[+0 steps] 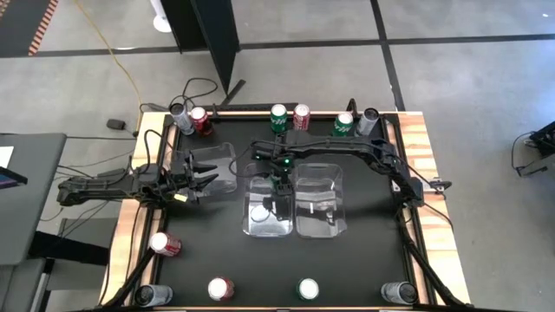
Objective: Sort soda cans
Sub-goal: Put the middle right green soda can into the right transparent bin
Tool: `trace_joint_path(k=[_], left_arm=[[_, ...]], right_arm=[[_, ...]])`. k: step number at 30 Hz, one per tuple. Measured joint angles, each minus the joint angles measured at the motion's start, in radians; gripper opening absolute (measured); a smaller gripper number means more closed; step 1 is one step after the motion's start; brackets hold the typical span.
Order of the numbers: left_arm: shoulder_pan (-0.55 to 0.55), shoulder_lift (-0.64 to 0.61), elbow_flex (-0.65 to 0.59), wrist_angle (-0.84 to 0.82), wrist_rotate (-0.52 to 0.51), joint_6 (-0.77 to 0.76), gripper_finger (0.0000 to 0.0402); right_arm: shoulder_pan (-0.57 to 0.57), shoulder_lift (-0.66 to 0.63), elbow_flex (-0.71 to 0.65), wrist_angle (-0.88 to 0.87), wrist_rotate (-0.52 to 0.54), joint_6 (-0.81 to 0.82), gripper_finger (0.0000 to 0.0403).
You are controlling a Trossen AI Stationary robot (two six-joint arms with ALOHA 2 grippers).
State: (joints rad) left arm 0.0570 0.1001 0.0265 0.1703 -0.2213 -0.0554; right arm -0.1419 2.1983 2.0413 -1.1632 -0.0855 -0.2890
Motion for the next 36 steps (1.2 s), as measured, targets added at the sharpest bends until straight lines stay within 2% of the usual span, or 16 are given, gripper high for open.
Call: trace_joint_path(k=[23, 31, 36], left_arm=[[0.0, 0.0, 0.0, 0.0, 0.0, -0.002, 0.0132], [0.0, 0.0, 0.0, 0.0, 0.0, -0.003, 0.0132], [0.0, 0.0, 0.0, -0.001, 0.0, -0.007, 0.0132]], right_arm=[[-0.006, -0.006, -0.018, 0.013, 0.004, 0.003, 0.0301], [0.027, -0.107, 0.036, -0.085, 0.005, 0.001, 0.0301], [0.04, -0.202, 0.039, -0.184, 0.007, 0.054, 0.0301]])
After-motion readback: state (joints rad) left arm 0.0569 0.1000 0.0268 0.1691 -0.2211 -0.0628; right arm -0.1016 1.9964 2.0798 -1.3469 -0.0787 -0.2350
